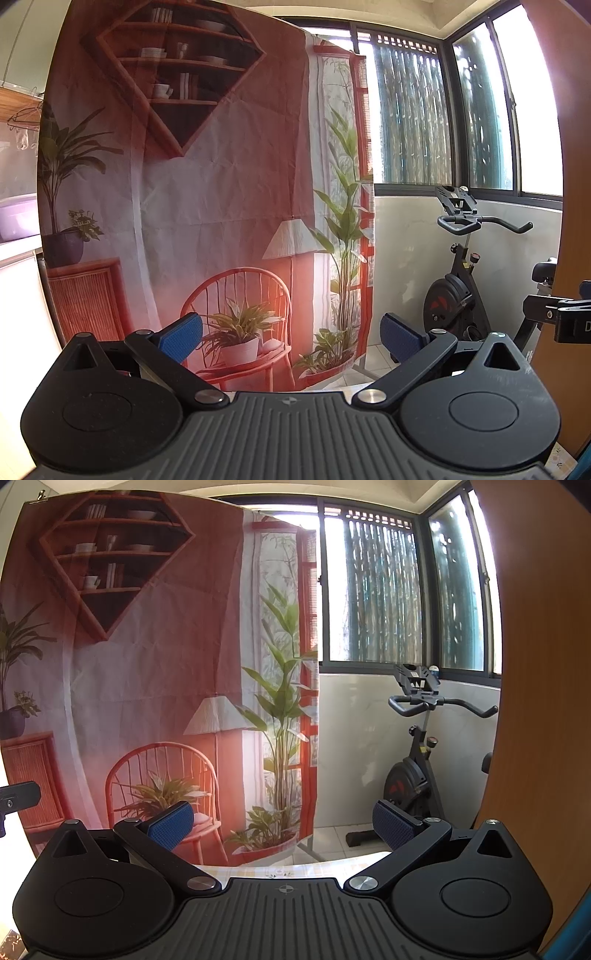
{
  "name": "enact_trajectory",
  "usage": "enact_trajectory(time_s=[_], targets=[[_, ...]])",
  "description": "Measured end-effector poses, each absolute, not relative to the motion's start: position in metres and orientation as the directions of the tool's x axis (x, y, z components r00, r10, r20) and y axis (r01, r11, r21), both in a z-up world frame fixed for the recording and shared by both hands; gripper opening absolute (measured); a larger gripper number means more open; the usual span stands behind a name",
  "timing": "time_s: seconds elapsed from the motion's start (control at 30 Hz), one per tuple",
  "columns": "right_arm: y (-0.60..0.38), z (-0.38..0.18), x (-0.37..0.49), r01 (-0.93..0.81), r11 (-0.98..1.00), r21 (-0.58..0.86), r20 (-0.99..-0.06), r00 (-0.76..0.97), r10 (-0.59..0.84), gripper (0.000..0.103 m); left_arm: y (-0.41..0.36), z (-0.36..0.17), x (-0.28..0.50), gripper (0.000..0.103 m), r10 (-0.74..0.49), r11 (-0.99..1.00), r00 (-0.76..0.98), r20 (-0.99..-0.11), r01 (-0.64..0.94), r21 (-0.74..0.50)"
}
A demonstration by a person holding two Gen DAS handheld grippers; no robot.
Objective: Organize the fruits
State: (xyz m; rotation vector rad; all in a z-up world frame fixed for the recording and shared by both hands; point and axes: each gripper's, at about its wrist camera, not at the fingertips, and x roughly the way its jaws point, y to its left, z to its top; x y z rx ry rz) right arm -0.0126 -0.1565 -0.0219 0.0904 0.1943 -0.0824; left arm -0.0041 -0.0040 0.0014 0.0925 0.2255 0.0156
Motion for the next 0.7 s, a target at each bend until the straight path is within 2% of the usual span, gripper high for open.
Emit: enact_trajectory(time_s=[0.7], targets=[[-0.1604,-0.0219,-0.0138,0.095,0.991,0.091,-0.194,0.978,-0.076,0.103,-0.0015,0.0004,-0.0046,0.103,0.037,0.995,0.977,-0.211,-0.016,0.102]])
